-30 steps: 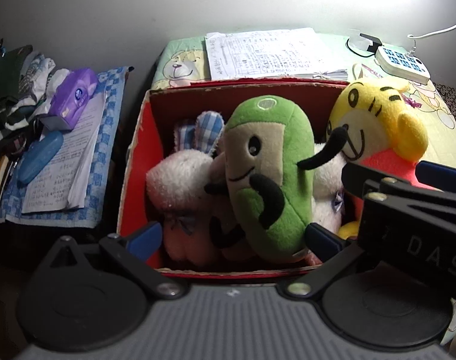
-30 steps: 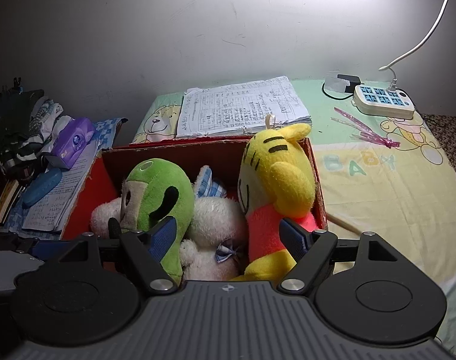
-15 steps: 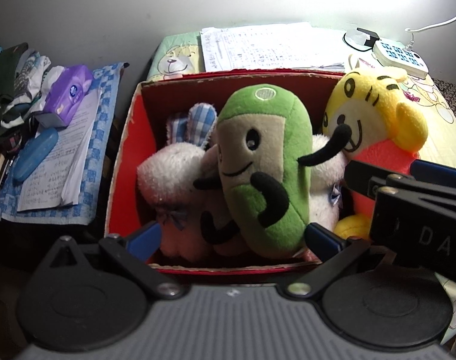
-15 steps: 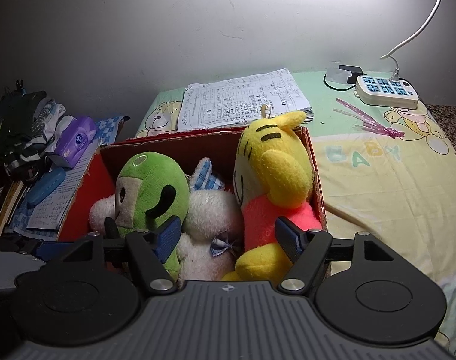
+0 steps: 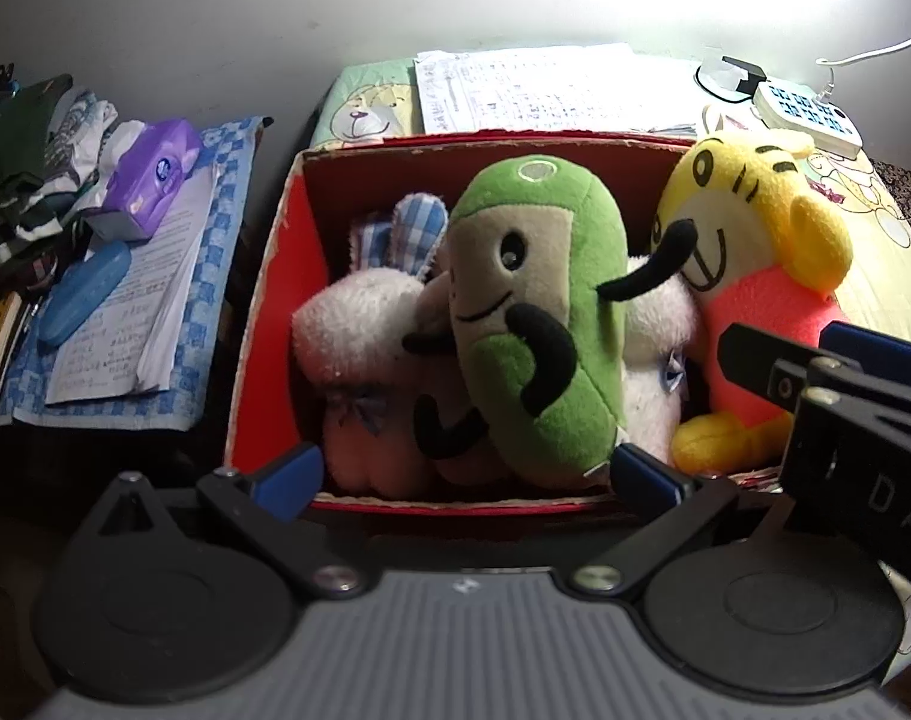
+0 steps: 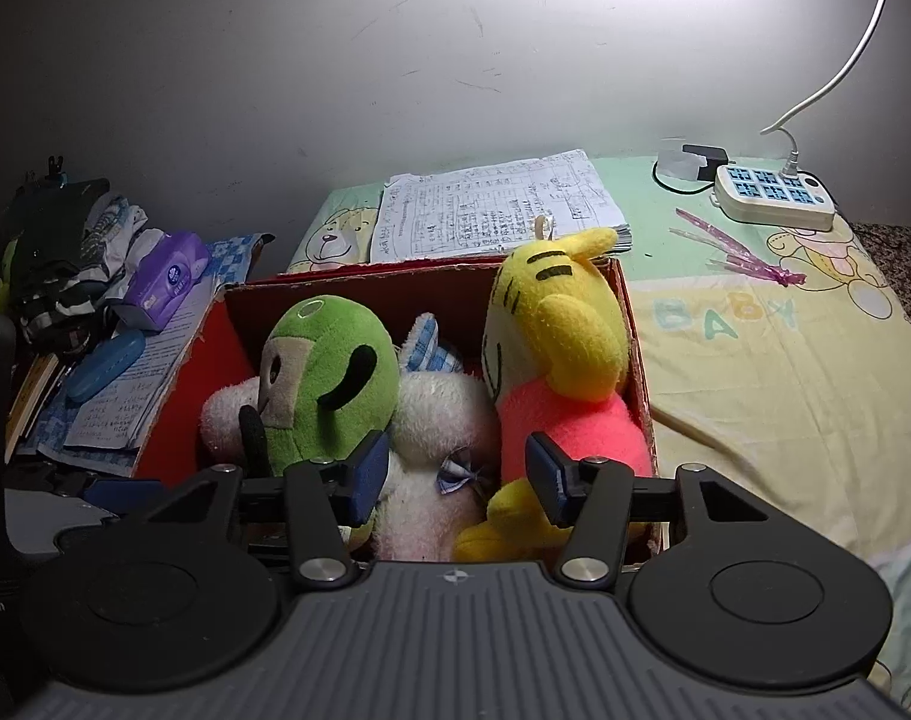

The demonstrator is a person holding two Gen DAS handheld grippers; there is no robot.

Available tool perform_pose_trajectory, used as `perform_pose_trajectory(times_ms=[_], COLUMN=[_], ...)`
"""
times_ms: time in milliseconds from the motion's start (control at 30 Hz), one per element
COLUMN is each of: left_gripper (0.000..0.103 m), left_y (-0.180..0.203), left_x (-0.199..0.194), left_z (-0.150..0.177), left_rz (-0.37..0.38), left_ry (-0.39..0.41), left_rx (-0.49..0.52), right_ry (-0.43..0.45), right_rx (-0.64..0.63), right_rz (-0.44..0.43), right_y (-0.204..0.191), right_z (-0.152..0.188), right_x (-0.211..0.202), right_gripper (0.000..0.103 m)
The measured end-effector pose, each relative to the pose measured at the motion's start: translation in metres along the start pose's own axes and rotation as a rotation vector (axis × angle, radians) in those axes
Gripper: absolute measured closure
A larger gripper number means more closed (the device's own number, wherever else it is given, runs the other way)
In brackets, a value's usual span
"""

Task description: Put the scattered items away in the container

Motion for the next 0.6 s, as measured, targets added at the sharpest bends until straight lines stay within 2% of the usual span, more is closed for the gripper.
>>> perform_pose_trajectory(times_ms=[600], left_gripper=[0.000], left_y=[-0.0034], left_x=[-0.0002], left_z=[0.0004], left_rz=[0.006], left_ry=[0.005], left_rx=[-0.013], right_ry=[-0.011], right_rx=[0.026], right_rz=[0.010], right_y=[0.0000], right_z=[0.0040], right_x=[0.0007], right_gripper=[0.050])
Point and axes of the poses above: each gripper's, at about its wrist camera, not at the fingertips, and x roughly the way its jaws point, y to its right, z to its underside, the point moved 7 cm from there along x, roughly the way its jaws point, and after that the axes turned 9 degrees about -x, right-handed, at the moved point
